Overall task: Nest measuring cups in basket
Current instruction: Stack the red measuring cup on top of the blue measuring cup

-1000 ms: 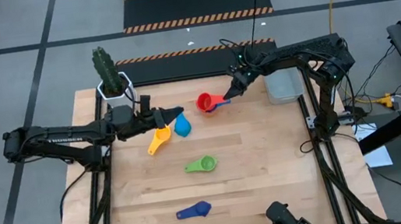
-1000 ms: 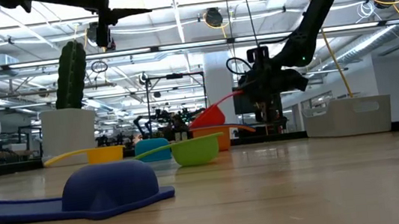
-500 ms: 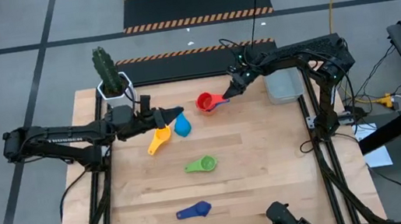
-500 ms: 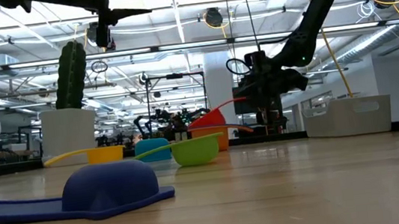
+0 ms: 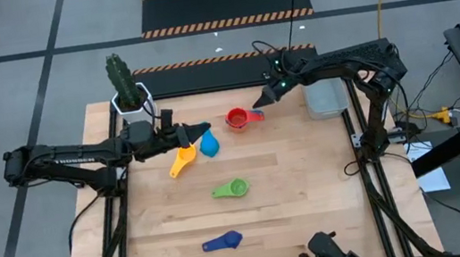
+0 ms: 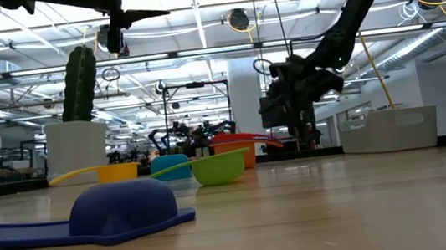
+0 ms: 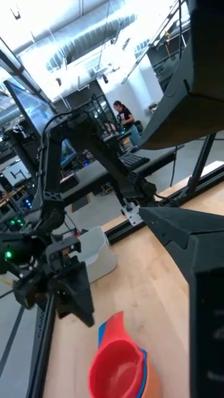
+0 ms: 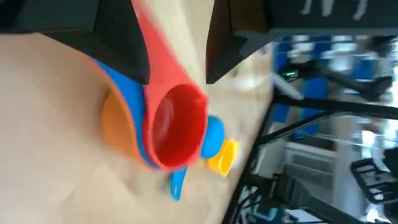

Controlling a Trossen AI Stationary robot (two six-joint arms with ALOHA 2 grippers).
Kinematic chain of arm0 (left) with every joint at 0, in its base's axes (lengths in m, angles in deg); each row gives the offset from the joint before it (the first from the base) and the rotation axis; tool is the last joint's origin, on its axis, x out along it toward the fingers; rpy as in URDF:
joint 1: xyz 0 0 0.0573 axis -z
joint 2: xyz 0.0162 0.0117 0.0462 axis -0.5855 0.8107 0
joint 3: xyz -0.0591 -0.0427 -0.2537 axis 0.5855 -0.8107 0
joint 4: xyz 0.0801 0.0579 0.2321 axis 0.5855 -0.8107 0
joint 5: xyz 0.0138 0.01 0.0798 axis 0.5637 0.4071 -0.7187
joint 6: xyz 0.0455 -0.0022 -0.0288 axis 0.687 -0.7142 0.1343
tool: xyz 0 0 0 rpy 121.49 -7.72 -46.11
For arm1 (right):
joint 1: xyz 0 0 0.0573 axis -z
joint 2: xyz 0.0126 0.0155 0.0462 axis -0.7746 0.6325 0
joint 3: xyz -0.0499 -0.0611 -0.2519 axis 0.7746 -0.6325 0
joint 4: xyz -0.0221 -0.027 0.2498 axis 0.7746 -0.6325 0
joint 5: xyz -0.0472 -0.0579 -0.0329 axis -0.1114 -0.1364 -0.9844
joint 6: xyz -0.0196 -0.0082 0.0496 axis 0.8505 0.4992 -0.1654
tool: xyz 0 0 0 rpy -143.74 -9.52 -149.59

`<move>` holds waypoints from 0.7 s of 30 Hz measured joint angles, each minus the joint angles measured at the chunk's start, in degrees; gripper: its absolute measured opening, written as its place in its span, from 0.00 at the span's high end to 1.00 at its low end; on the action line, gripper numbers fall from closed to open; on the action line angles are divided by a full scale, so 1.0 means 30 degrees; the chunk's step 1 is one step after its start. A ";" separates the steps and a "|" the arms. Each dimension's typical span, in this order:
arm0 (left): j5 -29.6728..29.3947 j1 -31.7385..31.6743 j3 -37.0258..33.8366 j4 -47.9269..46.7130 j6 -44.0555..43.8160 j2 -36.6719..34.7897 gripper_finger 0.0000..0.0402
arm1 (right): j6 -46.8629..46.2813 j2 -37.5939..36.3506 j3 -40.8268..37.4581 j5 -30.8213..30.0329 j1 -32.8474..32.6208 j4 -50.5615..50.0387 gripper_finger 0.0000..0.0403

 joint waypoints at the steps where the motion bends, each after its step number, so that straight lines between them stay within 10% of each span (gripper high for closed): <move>1: 0.0006 0.0002 0.0000 -0.0006 0.0007 0.0000 0.59 | 0.0399 -0.0234 0.0001 -0.0490 0.0000 0.0039 0.63; 11: 0.0115 0.0002 0.0000 -0.0008 0.0415 0.0000 0.59 | 0.3227 -0.3519 0.0001 -0.4540 -0.0168 -0.0997 0.63; 21: 0.0124 0.0000 0.0000 -0.0057 0.0849 0.0000 0.59 | 1.4602 -0.5390 0.0001 -1.2228 -0.4092 -0.6700 0.50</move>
